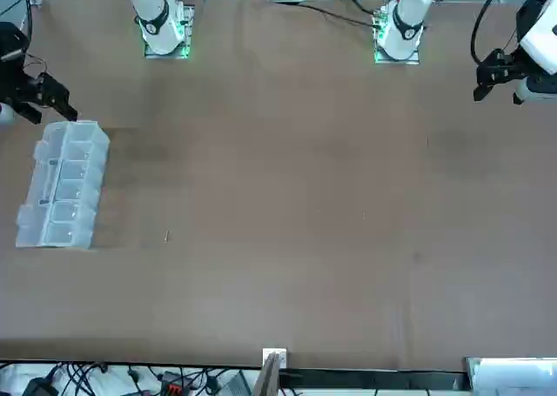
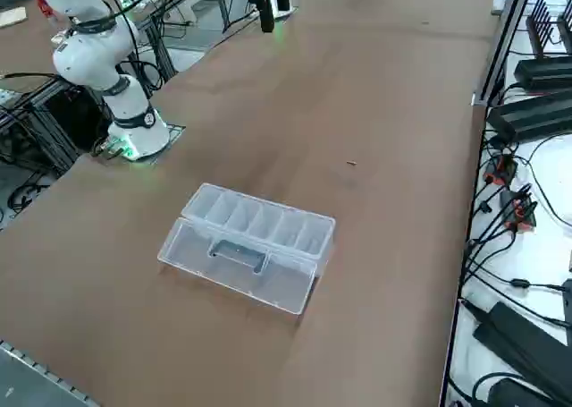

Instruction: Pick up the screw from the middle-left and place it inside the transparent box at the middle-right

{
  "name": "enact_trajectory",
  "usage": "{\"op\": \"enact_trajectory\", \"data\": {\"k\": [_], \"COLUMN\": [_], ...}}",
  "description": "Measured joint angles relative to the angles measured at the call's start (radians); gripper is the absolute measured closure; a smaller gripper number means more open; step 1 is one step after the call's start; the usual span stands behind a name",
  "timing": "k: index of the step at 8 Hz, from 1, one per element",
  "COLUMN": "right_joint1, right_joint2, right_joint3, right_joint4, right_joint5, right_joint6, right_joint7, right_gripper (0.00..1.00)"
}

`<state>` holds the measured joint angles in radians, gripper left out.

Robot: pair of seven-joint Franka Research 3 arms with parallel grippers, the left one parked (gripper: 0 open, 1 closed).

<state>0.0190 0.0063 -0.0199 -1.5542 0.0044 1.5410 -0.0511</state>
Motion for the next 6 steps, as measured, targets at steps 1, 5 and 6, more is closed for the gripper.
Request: {"op": "enact_trajectory", "data": {"k": [1,5,6], "right_joint1": [0.000,0.002,0.010], "right_joint2": [0.000,0.040,0.072], "right_joint3": [0.000,0.002,0.003], "right_joint4": [0.000,0.005,0.008], "right_joint5": [0.000,0.000,0.000], "right_joint6": [0.002,0.030,0.084], "right_joint7": [0.000,0.001,0.002], "right_gripper": [0.00,0.00,0.00]}}
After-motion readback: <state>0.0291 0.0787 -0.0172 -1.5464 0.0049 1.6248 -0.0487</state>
